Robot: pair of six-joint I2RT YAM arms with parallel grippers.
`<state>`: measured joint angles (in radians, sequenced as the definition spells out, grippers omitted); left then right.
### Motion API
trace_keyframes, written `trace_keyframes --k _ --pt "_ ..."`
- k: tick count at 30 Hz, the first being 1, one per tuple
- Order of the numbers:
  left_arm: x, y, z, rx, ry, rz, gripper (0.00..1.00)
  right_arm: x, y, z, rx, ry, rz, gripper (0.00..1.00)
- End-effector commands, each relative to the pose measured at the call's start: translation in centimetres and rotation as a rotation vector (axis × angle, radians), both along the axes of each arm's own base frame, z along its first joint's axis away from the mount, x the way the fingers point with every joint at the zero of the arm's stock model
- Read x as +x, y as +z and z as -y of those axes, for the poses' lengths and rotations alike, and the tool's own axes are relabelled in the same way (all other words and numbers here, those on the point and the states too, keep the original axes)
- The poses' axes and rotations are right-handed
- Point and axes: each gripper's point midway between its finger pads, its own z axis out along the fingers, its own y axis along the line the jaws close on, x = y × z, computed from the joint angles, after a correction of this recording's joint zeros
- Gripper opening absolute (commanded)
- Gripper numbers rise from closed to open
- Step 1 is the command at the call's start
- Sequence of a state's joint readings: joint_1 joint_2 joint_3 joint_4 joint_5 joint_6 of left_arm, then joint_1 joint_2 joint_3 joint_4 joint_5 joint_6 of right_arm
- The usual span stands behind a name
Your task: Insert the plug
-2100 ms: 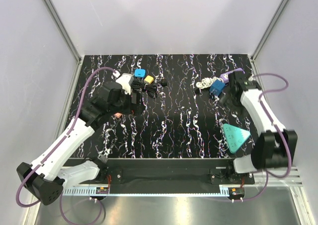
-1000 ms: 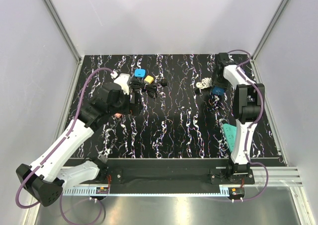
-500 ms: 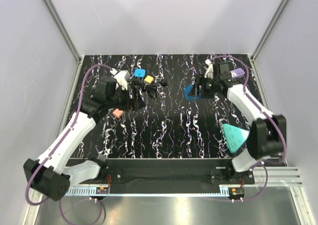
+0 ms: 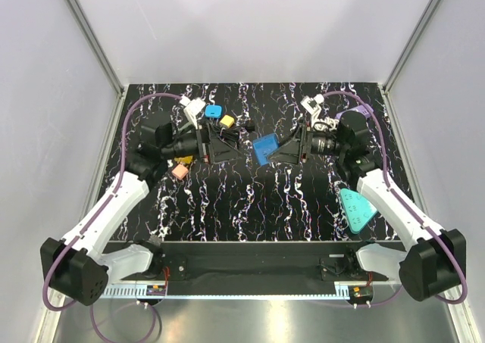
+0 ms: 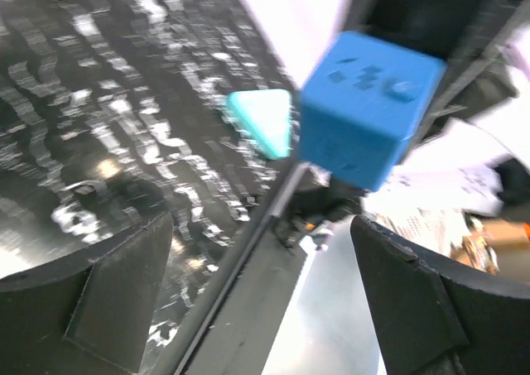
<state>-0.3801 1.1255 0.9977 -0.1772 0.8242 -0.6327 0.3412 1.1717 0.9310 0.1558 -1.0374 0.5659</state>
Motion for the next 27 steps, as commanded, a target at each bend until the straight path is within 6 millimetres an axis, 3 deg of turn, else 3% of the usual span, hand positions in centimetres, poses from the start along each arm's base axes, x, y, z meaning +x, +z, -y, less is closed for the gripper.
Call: trace_keyframes --k 1,6,11,20,27 --pt "-2.7 4.7 1.6 -0.165 -0.144 0.132 0.95 -3.4 3.8 -0.2 0.125 0.14 0.081 0.38" --pt "-4.0 6.1 3.0 -0.23 -0.19 0.18 0.96 -5.0 5.5 0.1 0.182 0.17 0.13 0.38" --pt "-3.5 6.5 4.1 -0.24 -0.167 0.184 0.96 -5.8 5.8 0.1 0.192 0.178 0.143 0.38" --pt "-4.9 6.6 7.4 -0.253 -0.24 0.185 0.95 -6.0 5.3 0.1 0.186 0.166 0.124 0.38" --pt "-5.3 6.9 7.5 -0.286 -0.252 0.192 0.94 -6.1 4.7 0.1 0.178 0.17 0.129 0.38"
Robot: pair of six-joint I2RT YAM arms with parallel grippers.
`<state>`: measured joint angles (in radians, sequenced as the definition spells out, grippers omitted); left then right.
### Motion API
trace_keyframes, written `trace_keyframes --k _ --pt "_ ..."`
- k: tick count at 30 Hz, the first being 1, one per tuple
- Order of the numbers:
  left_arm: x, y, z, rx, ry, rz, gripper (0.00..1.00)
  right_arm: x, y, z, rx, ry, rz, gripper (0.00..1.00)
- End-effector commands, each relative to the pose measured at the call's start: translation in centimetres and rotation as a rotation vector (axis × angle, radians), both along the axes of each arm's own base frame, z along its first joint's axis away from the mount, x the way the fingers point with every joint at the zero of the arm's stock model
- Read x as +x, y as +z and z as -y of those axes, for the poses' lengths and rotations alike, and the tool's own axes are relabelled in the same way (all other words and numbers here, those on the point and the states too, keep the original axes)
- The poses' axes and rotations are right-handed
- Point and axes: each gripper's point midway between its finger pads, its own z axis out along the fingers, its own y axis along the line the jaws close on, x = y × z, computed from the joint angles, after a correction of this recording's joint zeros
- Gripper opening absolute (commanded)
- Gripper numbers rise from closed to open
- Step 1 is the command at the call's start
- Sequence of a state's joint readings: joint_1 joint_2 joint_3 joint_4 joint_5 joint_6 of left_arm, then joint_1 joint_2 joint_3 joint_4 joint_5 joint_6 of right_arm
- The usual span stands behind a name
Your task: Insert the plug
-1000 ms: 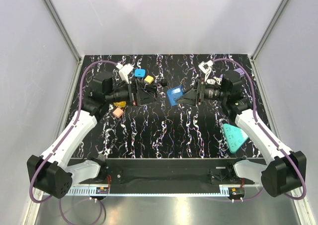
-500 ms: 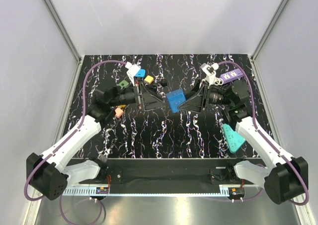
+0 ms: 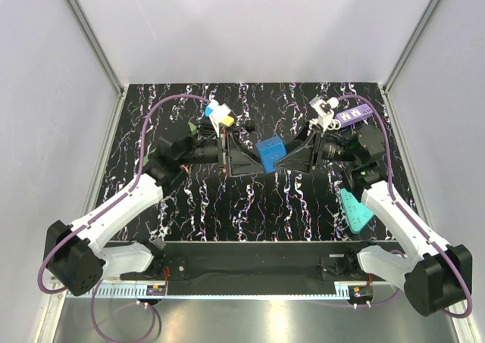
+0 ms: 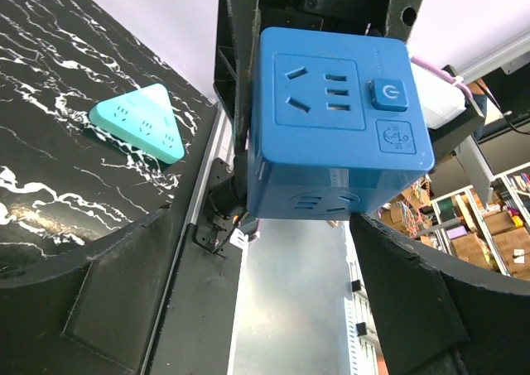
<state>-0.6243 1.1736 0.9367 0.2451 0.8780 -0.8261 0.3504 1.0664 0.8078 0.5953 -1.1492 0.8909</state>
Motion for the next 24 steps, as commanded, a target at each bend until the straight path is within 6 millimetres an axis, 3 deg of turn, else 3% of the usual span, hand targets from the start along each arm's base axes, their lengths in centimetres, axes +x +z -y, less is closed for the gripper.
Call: trace_keyframes --k 1,12,18,24 --pt "0.3 3.5 0.6 -0.112 0.028 0.094 0.94 -1.1 0.4 -0.3 0.011 0.028 0.054 0.37" --pt "1.1 4.8 0.5 -0.129 0.084 0.072 0.98 -0.9 0.2 -0.4 0.005 0.021 0.04 0.38" --pt "1.4 4.7 0.6 -0.134 0.09 0.066 0.94 -1.2 0.2 -0.3 0.007 0.017 0.05 0.38" --pt "0.8 4.7 0.8 -0.151 0.06 0.067 0.6 -0.9 -0.4 -0.4 0.001 0.007 0.032 0.4"
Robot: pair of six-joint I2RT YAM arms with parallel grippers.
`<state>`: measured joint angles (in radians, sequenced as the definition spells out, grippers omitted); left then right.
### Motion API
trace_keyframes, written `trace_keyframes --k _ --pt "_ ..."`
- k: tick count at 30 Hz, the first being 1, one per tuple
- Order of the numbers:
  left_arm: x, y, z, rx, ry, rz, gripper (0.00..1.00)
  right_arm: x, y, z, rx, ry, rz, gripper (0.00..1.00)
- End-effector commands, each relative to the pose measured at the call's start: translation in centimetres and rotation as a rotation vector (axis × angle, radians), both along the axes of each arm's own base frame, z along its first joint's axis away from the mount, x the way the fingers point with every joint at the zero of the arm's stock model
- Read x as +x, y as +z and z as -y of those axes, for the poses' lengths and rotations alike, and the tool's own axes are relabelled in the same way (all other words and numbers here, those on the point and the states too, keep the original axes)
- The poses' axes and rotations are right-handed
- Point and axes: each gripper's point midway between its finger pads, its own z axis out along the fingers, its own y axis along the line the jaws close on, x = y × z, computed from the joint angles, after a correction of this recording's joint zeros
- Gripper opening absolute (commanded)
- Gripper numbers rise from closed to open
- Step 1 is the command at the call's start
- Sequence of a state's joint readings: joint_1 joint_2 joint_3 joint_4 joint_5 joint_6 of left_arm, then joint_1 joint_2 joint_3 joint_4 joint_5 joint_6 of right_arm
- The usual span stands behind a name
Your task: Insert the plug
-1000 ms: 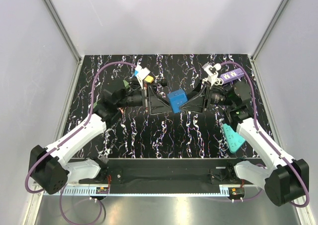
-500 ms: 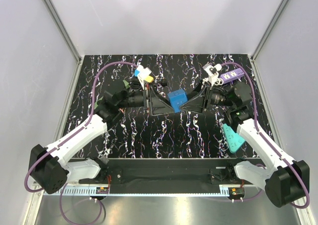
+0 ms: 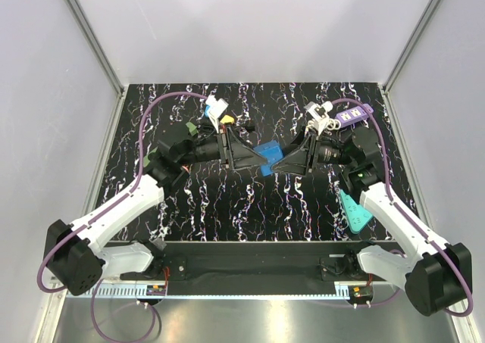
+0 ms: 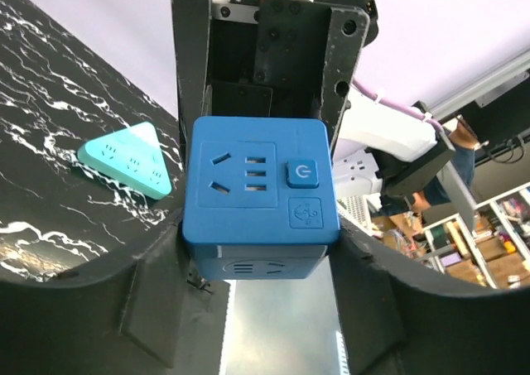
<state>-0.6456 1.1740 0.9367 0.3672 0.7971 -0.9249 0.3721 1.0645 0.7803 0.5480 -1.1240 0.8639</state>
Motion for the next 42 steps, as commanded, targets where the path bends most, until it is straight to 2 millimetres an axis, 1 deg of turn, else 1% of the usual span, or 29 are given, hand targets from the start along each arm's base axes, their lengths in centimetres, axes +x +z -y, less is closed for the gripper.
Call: trace_keyframes --k 1,3,4,5,6,7,8,9,10,11,12,13,15,16,17,18,20,21,22,23,24,25,26,27,28,30,33,37,42 --pt "0.0 2.3 0.3 -0.063 0.003 0.074 0.46 -0.9 1.1 0.1 0.023 0.01 0.077 0.43" --pt "-0.1 2.3 0.3 -0.06 -0.007 0.081 0.32 -0.7 1.2 0.1 0.025 -0.007 0.071 0.47" --pt "-0.1 2.1 0.4 -0.054 -0.008 0.078 0.2 -0.5 1.2 0.1 0.018 -0.013 0.057 0.55" --pt "-0.1 2.0 0.4 -0.047 -0.006 0.08 0.14 -0.3 1.1 0.1 0.009 -0.024 0.059 0.6" --pt "0.1 1.9 0.4 -0.037 0.0 0.103 0.05 0.1 1.0 0.0 0.0 -0.039 0.049 0.66" --pt "0.2 1.2 0.3 -0.002 0.009 0.083 0.0 0.3 0.9 0.0 -0.029 -0.052 0.002 0.75" --pt "0.4 0.7 0.2 0.023 0.023 0.087 0.0 0.8 0.6 0.1 -0.054 -0.075 0.014 0.91" --pt "1.1 0.9 -0.1 0.047 0.071 0.157 0.0 1.6 0.4 0.1 -0.077 -0.123 -0.007 0.98" --pt "1.2 -0.5 -0.4 0.115 0.091 0.13 0.0 1.9 -0.2 0.3 -0.136 -0.156 -0.088 1.0" --pt "1.6 -1.0 -0.8 0.149 0.123 0.146 0.0 2.3 -0.8 0.7 -0.181 -0.195 -0.087 1.0" --pt "2.6 -1.0 -1.6 0.189 0.205 0.213 0.0 3.4 -1.3 1.1 -0.218 -0.272 -0.117 1.0" --pt "2.8 -2.2 -2.3 0.253 0.235 0.2 0.0 3.3 -1.7 1.6 -0.268 -0.302 -0.172 1.0" --pt "4.0 -2.7 -3.7 0.322 0.337 0.267 0.0 4.0 -1.9 2.3 -0.304 -0.38 -0.206 1.0" --pt "3.7 -3.4 -3.9 0.365 0.351 0.273 0.0 4.2 -1.9 2.5 -0.327 -0.398 -0.243 1.0" --pt "3.9 -3.6 -4.1 0.388 0.375 0.295 0.0 4.4 -1.9 2.6 -0.34 -0.415 -0.268 1.0" --pt "4.4 -4.2 -4.7 0.438 0.423 0.325 0.0 5.0 -2.1 2.8 -0.358 -0.448 -0.286 0.98" --pt "4.0 -4.5 -4.2 0.474 0.431 0.358 0.0 5.8 -2.4 2.9 -0.412 -0.467 -0.331 0.97" --pt "4.5 -4.6 -4.4 0.501 0.467 0.379 0.0 6.2 -2.8 2.9 -0.442 -0.487 -0.343 0.96" --pt "3.9 -4.9 -3.9 0.516 0.455 0.39 0.0 6.6 -3.2 3.0 -0.482 -0.494 -0.365 0.95" --pt "3.8 -5.1 -3.7 0.533 0.459 0.399 0.0 6.9 -3.4 3.0 -0.511 -0.495 -0.352 0.94" --pt "4.2 -5.4 -3.8 0.571 0.486 0.415 0.0 6.9 -3.6 2.8 -0.539 -0.498 -0.348 0.94" --pt "3.6 -5.5 -3.3 0.585 0.478 0.433 0.0 7.0 -3.7 2.7 -0.57 -0.491 -0.358 0.94" --pt "3.6 -5.6 -3.0 0.605 0.482 0.445 0.0 7.0 -3.8 2.7 -0.593 -0.484 -0.34 0.94" --pt "3.8 -5.9 -3.1 0.636 0.504 0.459 0.0 6.8 -3.8 2.3 -0.609 -0.467 -0.33 0.94" --pt "3.4 -6.0 -2.8 0.642 0.496 0.465 0.0 6.7 -3.7 2.0 -0.629 -0.447 -0.315 0.94" --pt "3.4 -6.1 -2.6 0.645 0.496 0.465 0.0 6.3 -3.9 1.6 -0.656 -0.426 -0.299 0.94" --pt "3.2 -6.0 -2.3 0.647 0.493 0.472 0.0 5.2 -5.0 0.6 -0.708 -0.365 -0.291 0.94" --pt "2.8 -6.5 -1.7 0.659 0.47 0.486 0.0 3.3 -5.1 -0.9 -0.712 -0.274 -0.268 0.94" --pt "2.6 -6.6 -1.5 0.663 0.467 0.488 0.0 2.5 -5.8 -2.0 -0.744 -0.24 -0.274 0.94"
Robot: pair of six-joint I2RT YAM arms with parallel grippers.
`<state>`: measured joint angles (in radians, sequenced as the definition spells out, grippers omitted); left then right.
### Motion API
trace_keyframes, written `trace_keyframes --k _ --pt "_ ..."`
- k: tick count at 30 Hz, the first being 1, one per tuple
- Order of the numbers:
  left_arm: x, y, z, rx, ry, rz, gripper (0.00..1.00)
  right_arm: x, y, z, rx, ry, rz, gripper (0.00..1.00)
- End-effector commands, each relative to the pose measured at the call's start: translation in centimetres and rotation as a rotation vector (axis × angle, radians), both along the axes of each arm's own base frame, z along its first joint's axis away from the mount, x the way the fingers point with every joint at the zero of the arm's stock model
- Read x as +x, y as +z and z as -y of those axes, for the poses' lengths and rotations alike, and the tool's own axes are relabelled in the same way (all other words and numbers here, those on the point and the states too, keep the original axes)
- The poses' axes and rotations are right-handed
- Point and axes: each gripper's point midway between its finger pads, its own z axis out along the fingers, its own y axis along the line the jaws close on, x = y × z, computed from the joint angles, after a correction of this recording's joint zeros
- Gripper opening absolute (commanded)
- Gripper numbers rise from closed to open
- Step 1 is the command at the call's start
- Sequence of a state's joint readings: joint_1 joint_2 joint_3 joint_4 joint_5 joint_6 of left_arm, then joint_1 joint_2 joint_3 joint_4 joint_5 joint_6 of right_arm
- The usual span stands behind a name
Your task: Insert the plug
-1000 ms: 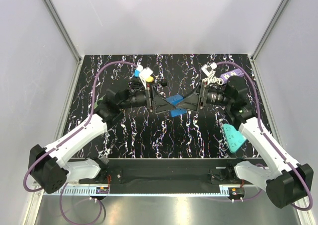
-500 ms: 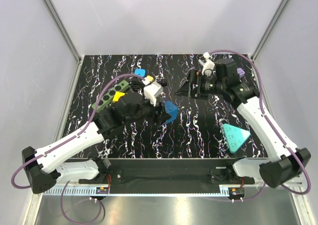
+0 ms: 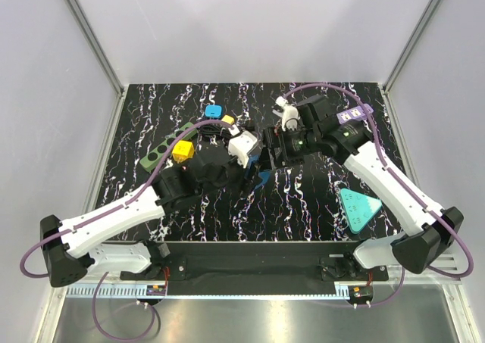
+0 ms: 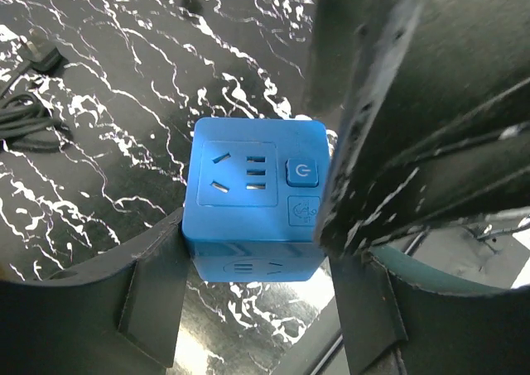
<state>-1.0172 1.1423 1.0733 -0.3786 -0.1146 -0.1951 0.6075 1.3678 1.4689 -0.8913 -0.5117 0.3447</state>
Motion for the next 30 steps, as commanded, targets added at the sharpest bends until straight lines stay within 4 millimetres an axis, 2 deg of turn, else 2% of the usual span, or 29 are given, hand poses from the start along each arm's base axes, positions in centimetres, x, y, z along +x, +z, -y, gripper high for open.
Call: trace_keyframes --k 1,6,10,13,14,17,19,20,21,24,25,27,28,30 --pt "0.9 3.7 0.7 -0.076 0.021 0.082 0.0 -0.4 0.6 -0.9 -0.012 0.04 0.017 0.94" --pt "0.6 3.6 1.0 -0.069 0.013 0.088 0.0 -0.8 -1.1 -2.5 -0.075 0.063 0.024 0.93" --pt "0.4 3.7 1.0 -0.069 0.01 0.088 0.0 -0.5 -2.7 -3.1 -0.133 0.062 0.028 0.9" --pt "0.5 3.6 0.8 -0.063 0.023 0.09 0.0 -0.4 -3.3 -3.1 -0.149 0.06 0.028 0.76" --pt "0.5 3.5 0.7 -0.059 0.027 0.09 0.0 -0.4 -3.3 -3.0 -0.154 0.058 0.03 0.65" --pt "0.6 3.3 0.6 -0.052 0.038 0.083 0.0 -0.7 -3.1 -3.0 -0.138 0.076 0.033 0.53" --pt "0.6 3.2 0.7 -0.051 0.04 0.079 0.02 -0.8 -3.2 -3.0 -0.134 0.07 0.032 0.4" --pt "0.6 3.3 0.8 -0.051 0.038 0.074 0.08 -0.8 -3.1 -2.9 -0.129 0.066 0.036 0.35" --pt "0.5 3.2 0.9 -0.05 0.031 0.066 0.24 -0.8 -3.0 -2.9 -0.122 0.062 0.042 0.25" --pt "0.2 3.4 1.1 -0.063 0.017 0.055 0.36 -1.0 -2.4 -2.8 -0.101 0.049 0.05 0.12" --pt "0.1 3.5 1.1 -0.066 0.015 0.054 0.47 -0.9 -2.2 -2.8 -0.095 0.038 0.05 0.05" --pt "-0.1 3.8 0.8 -0.078 0.015 0.057 0.57 -0.9 -1.7 -2.6 -0.084 0.022 0.064 0.0" --pt "-0.2 3.9 0.6 -0.081 0.016 0.059 0.64 -0.9 -1.5 -2.6 -0.078 0.015 0.068 0.0" --pt "-0.5 4.3 0.2 -0.102 0.013 0.071 0.71 -0.7 -0.9 -2.5 -0.063 0.0 0.084 0.0"
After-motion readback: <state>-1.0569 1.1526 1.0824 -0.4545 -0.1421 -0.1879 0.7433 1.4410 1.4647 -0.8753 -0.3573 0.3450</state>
